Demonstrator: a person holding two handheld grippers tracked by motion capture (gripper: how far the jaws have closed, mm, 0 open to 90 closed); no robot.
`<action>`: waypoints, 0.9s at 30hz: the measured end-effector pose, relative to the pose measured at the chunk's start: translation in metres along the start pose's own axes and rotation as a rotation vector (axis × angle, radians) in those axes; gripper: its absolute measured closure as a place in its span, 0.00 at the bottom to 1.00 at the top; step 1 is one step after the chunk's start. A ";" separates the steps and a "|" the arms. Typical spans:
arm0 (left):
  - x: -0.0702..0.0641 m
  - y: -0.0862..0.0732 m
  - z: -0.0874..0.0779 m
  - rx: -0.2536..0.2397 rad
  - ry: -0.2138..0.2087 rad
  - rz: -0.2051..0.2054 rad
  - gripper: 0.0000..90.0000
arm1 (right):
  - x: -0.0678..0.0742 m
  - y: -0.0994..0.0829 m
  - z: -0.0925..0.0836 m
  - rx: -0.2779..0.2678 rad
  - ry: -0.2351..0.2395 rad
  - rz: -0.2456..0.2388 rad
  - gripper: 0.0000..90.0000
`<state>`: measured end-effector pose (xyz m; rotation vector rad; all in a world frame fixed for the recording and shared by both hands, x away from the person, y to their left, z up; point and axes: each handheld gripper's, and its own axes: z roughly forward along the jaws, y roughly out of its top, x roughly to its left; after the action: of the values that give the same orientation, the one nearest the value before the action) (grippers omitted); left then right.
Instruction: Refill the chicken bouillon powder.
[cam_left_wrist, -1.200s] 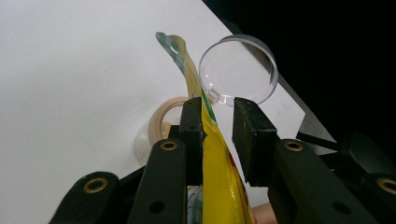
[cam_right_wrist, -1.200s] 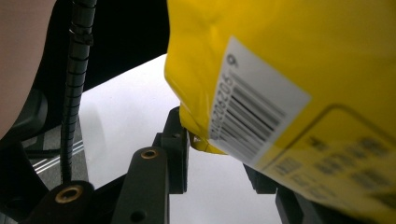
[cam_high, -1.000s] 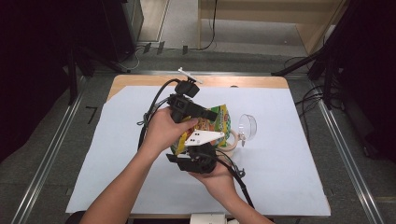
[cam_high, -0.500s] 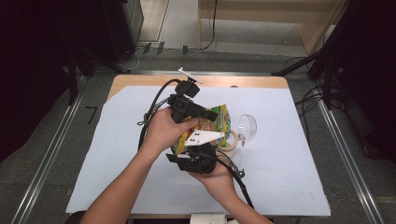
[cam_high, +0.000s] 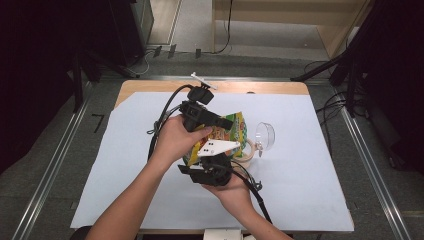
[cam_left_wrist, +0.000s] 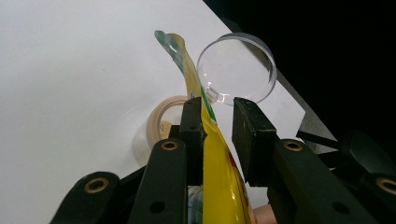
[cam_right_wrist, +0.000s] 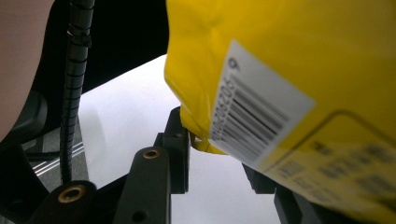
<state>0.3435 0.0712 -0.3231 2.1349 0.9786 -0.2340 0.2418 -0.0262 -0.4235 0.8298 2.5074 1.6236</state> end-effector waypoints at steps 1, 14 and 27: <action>0.000 0.000 0.000 0.000 0.000 0.000 0.83 | 0.000 0.000 0.000 0.000 -0.001 0.000 0.75; 0.000 0.000 0.000 0.000 0.002 0.001 0.83 | 0.000 0.000 0.000 -0.002 -0.003 -0.008 0.75; 0.000 0.000 0.001 0.003 0.003 0.002 0.83 | -0.001 -0.001 0.000 0.000 -0.006 -0.023 0.75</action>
<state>0.3433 0.0707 -0.3236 2.1392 0.9785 -0.2309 0.2423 -0.0268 -0.4245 0.8021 2.5037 1.6110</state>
